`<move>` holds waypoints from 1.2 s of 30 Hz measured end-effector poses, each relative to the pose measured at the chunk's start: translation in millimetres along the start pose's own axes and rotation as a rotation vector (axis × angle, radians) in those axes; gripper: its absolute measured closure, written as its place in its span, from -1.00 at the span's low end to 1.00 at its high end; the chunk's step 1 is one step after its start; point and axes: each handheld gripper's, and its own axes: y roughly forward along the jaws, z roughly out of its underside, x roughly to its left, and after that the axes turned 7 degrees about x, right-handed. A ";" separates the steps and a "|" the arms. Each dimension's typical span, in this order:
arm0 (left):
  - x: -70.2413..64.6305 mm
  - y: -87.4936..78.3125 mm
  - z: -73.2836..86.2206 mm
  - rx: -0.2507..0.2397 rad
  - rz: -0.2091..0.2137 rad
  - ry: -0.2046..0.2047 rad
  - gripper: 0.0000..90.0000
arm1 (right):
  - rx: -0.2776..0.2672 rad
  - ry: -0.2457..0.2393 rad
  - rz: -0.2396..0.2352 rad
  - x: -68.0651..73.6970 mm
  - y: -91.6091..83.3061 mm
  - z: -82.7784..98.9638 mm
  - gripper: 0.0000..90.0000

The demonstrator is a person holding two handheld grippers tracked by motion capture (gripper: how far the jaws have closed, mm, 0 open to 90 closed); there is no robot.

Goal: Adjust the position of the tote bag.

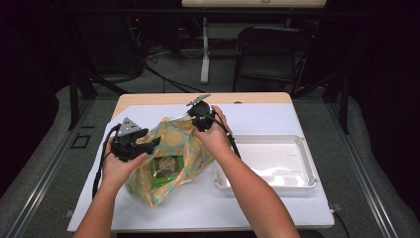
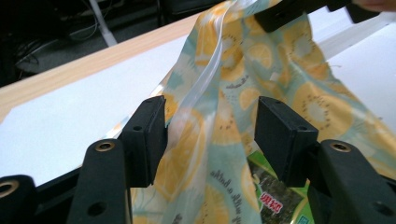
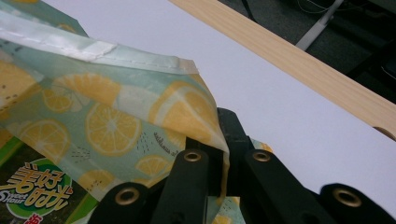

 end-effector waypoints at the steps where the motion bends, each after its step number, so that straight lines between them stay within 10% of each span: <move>1: 0.5 1.8 1.2 0.007 -0.001 -0.004 -0.04 | 0.000 0.002 0.002 0.3 1.2 0.2 1.00; 12: -1.6 20.9 9.6 0.067 0.023 0.000 -0.06 | 0.013 -0.001 0.005 1.6 7.3 0.9 1.00; 36: -0.4 53.1 27.5 0.208 -0.062 0.057 0.02 | 0.029 0.003 0.014 -3.1 9.1 4.5 0.99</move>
